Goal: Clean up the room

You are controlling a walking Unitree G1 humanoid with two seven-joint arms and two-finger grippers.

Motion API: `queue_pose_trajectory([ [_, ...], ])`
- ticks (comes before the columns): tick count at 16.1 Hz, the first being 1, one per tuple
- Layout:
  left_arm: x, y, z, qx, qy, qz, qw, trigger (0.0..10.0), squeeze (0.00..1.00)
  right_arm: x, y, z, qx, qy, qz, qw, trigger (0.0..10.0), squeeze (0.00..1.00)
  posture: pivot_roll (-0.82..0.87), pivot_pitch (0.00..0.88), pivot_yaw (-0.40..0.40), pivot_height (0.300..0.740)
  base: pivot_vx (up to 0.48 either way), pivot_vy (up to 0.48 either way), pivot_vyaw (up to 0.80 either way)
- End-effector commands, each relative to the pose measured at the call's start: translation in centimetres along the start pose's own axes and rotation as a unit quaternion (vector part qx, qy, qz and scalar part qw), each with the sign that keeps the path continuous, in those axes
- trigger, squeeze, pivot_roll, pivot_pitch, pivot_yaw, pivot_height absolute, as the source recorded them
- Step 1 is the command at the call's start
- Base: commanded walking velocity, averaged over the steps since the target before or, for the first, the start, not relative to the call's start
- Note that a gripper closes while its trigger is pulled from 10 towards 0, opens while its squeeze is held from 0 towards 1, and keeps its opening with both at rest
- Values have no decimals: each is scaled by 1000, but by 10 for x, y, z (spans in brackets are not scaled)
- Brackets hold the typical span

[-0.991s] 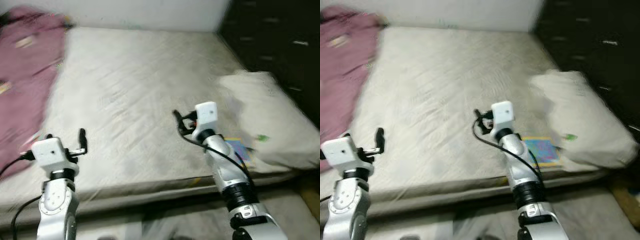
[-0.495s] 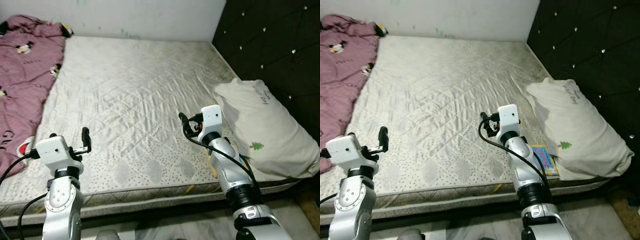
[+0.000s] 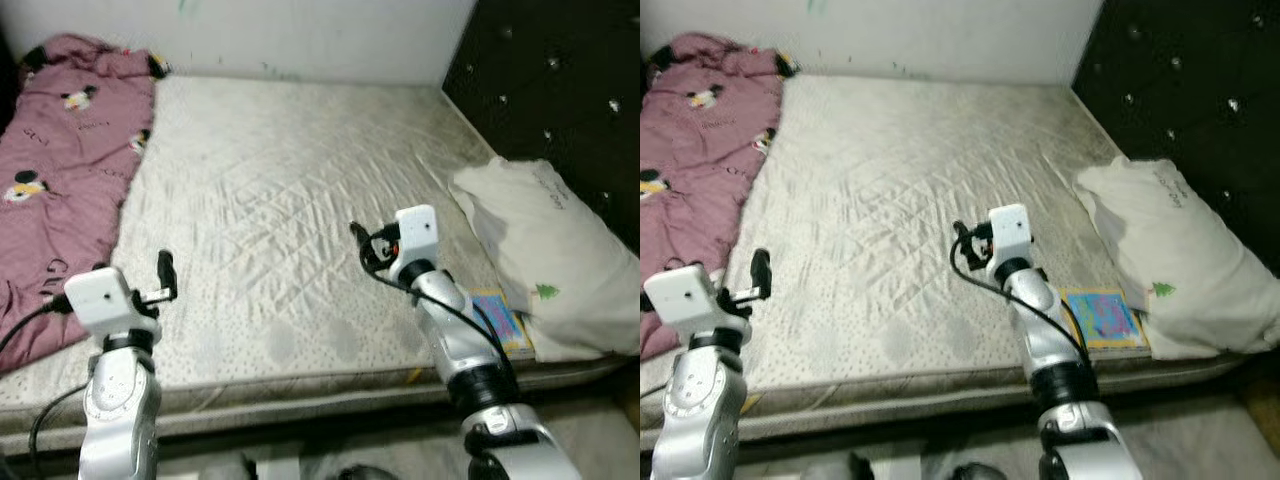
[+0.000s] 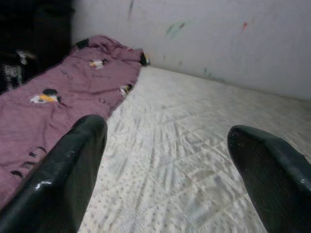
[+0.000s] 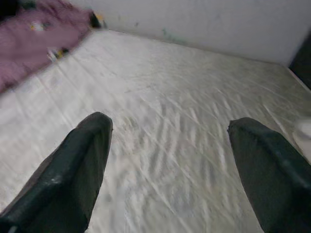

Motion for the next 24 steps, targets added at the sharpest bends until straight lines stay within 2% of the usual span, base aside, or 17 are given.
queue_pose_trajectory([
  [1, -1, -1, 3, 2, 4, 4, 1000, 10000, 0, 5, 2, -2, -2, 2, -7, 1000, 10000, 0, 98, 16, -95, 740, 0, 480, 0],
  [8, -1, 1, 4, 5, 5, 4, 1000, 10000, 0, 8, 4, 4, 9, -17, -12, 1000, 10000, 0, 103, 9, -96, 740, 0, 480, 114],
  [10, -1, 1, 4, 5, 5, 4, 1000, 10000, 0, 8, 4, 3, 8, -16, -11, 1000, 10000, 0, 104, 7, -97, 740, 0, 480, 800],
  [18, -1, 1, 4, 5, 5, 5, 1000, 10000, 0, 5, 5, 6, 15, -20, -9, 1000, 10000, 0, 106, 2, -97, 740, 0, 480, 0],
  [21, -1, 1, 4, 6, 5, 5, 1000, 10000, 0, 6, 5, 6, 14, -19, -8, 1000, 10000, 0, 105, 7, -97, 740, 0, 480, 652],
  [24, -1, 2, 4, 7, 4, 4, 1000, 10000, 0, 6, 6, 6, 15, -18, -7, 1000, 10000, 0, 104, 11, -99, 740, 0, 480, 0],
])
Point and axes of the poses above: a point about 5 cm out from each wrist's last joint towards the gripper, its own y axis pointing out of the wrist towards the gripper, its own x axis along the axis of the wrist's last joint, z = x × y, the point moved 6 cm from there along y, pointing out of the wrist towards the gripper, and after that the axes turned 13 degrees about -y, right-handed, at the moved point
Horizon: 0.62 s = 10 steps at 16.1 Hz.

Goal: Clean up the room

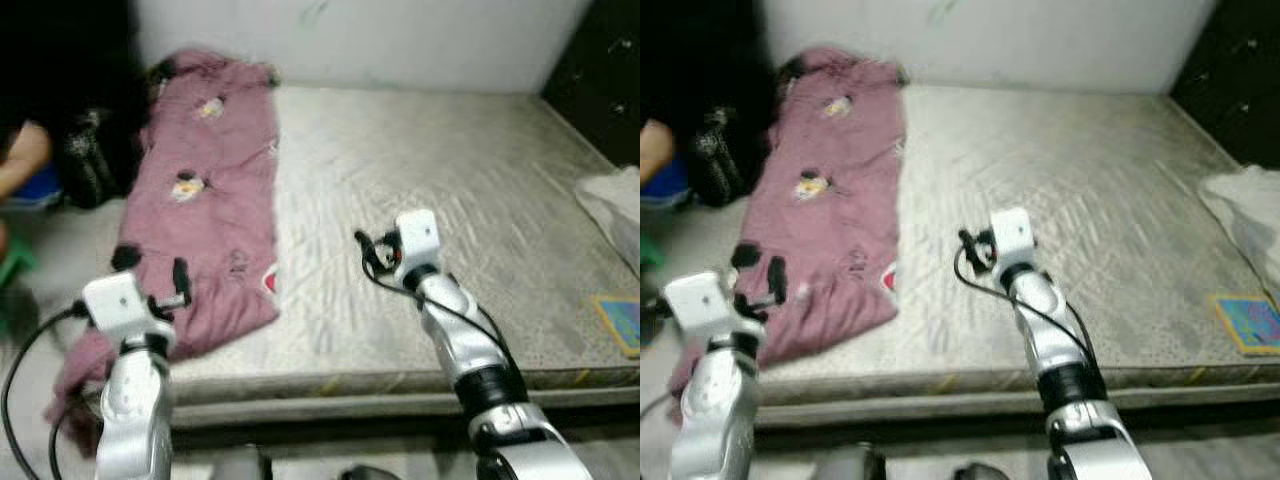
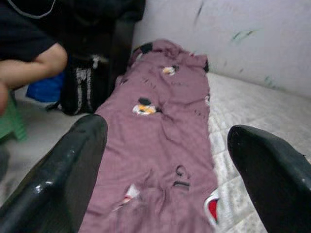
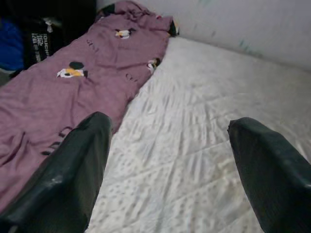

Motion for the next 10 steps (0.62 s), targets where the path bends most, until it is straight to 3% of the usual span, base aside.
queue_pose_trajectory([
  [1, 7, 4, -1, -2, 4, -11, 1000, 10000, 0, 12, 4, -4, -3, -2, -17, 1000, 10000, 0, 104, 12, -98, 740, 0, 480, 0],
  [10, 9, 6, 0, 0, 5, -12, 1000, 10000, 0, 14, 6, -4, -4, 0, -19, 1000, 10000, 0, 105, 11, -94, 740, 0, 480, 0],
])
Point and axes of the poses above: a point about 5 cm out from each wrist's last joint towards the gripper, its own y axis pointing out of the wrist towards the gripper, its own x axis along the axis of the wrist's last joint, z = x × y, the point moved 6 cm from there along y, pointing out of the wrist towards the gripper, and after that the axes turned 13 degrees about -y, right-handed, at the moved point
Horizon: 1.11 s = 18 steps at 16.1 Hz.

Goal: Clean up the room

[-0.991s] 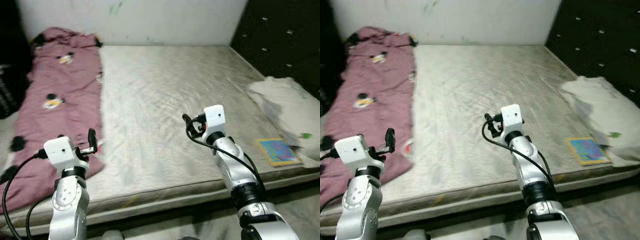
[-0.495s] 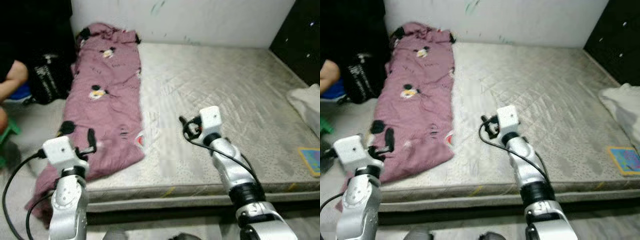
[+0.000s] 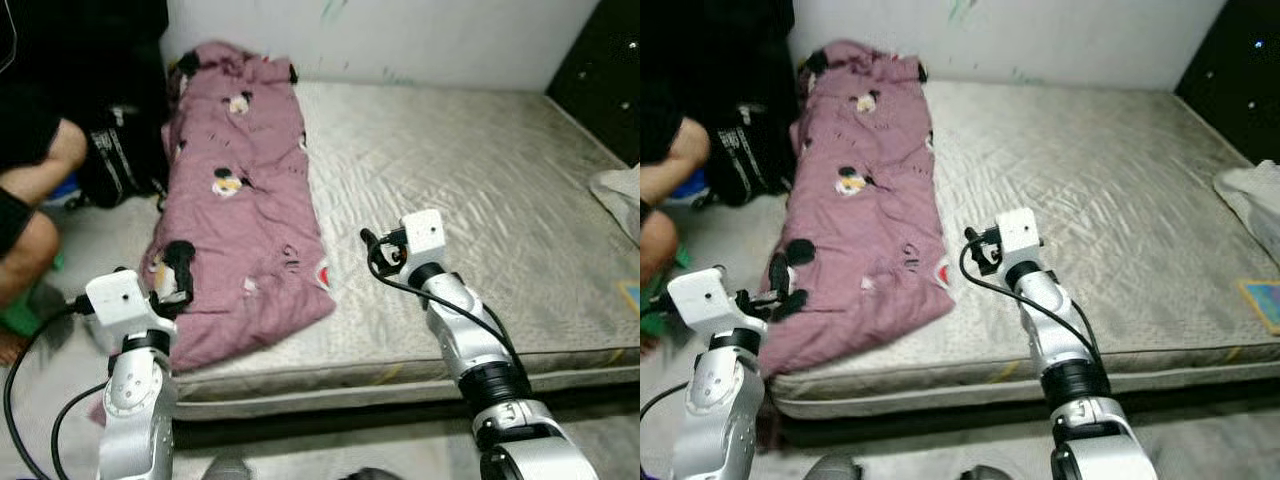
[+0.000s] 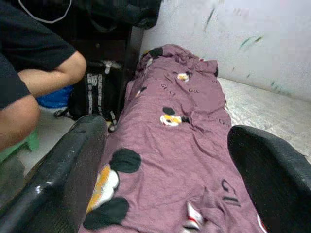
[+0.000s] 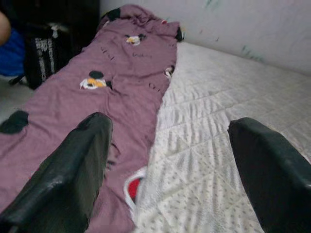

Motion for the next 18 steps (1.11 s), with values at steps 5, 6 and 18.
queue_pose_trajectory([
  [5, 3, 0, 8, 10, 7, -2, 1000, 10000, 0, 12, 5, 5, 8, 5, -17, 1000, 10000, 0, 106, 13, -91, 740, 0, 480, 0],
  [6, 4, 0, 6, 8, 8, -6, 1000, 10000, 0, 12, 5, 5, 7, 5, -17, 1000, 10000, 0, 106, 15, -91, 740, 0, 480, 0],
  [18, 15, -4, 3, 6, 17, -25, 1000, 10000, 0, 17, 7, 6, 12, -11, -24, 1000, 10000, 0, 112, 57, -103, 740, 0, 36, -204],
])
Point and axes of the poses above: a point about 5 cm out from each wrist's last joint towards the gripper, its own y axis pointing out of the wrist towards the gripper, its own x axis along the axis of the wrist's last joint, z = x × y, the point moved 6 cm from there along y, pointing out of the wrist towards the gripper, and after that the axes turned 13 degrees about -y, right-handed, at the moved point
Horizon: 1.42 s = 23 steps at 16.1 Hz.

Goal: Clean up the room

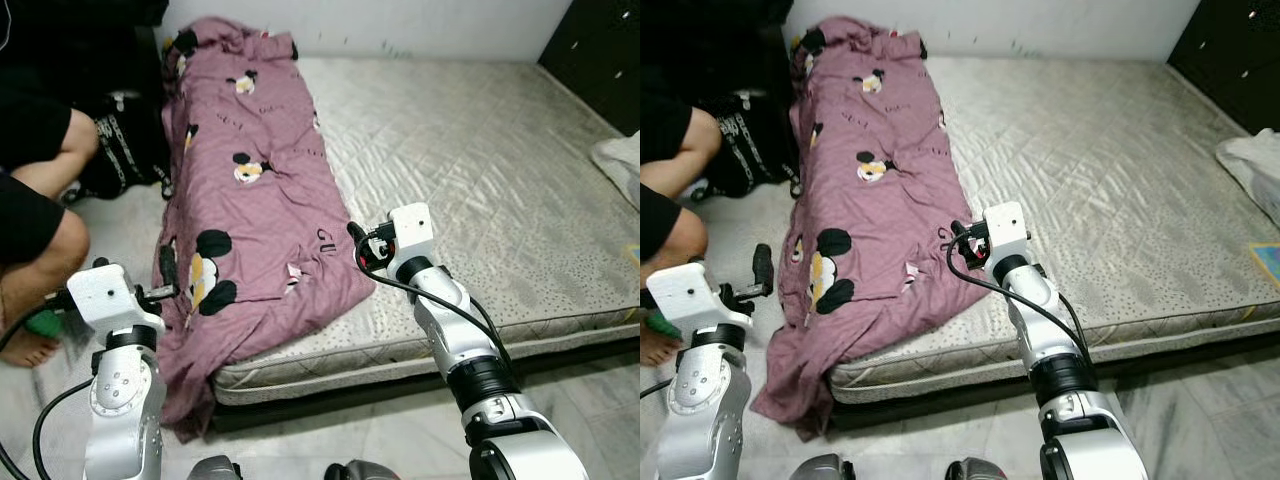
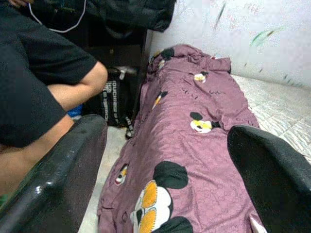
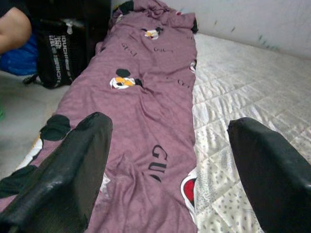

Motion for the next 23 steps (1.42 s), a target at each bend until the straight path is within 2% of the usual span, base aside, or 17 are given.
queue_pose_trajectory([
  [1, 0, 0, -1, -4, -3, 0, 1000, 10000, 0, 4, 1, -4, -2, -7, -6, 1000, 10000, 0, 112, 57, -103, 740, 0, 0, 0],
  [7, -3, 0, -9, -22, -5, 7, 1000, 10000, 0, 1, 1, -1, 3, -3, 1, 1000, 10000, 0, 109, 52, -98, 740, 0, 0, 0],
  [11, -3, -1, -10, -23, -12, 7, 1000, 10000, 0, -1, 0, -4, 0, -4, 3, 1000, 10000, 0, 103, 53, -96, 740, 295, 0, 0],
  [14, 2, -2, -12, -28, -14, 7, 999, 10000, 0, -4, -4, -4, -3, 4, 8, 1000, 10000, 0, 98, 71, -83, 740, 346, 0, -754],
  [16, 3, -1, -12, -30, -14, 10, 999, 10000, 0, -6, -5, -5, -7, 7, 9, 1000, 10000, 0, 101, 83, -81, 740, 276, 0, 0],
  [18, 7, -2, -11, -26, -4, 2, 1000, 10000, 0, -14, -10, 0, -5, 2, 19, 1000, 10000, 0, 112, 99, -70, 740, 0, 0, 0],
  [21, 0, -10, -8, -29, 0, 17, 999, 10000, 0, -22, -15, 2, -11, 14, 32, 999, 10000, 0, 108, 116, -50, 740, 0, 0, 0],
  [23, -2, -8, -9, -35, 11, 26, 999, 10000, 0, -23, -17, 2, -14, 13, 36, 999, 10000, 0, 100, 130, -34, 740, 0, 0, 0],
])
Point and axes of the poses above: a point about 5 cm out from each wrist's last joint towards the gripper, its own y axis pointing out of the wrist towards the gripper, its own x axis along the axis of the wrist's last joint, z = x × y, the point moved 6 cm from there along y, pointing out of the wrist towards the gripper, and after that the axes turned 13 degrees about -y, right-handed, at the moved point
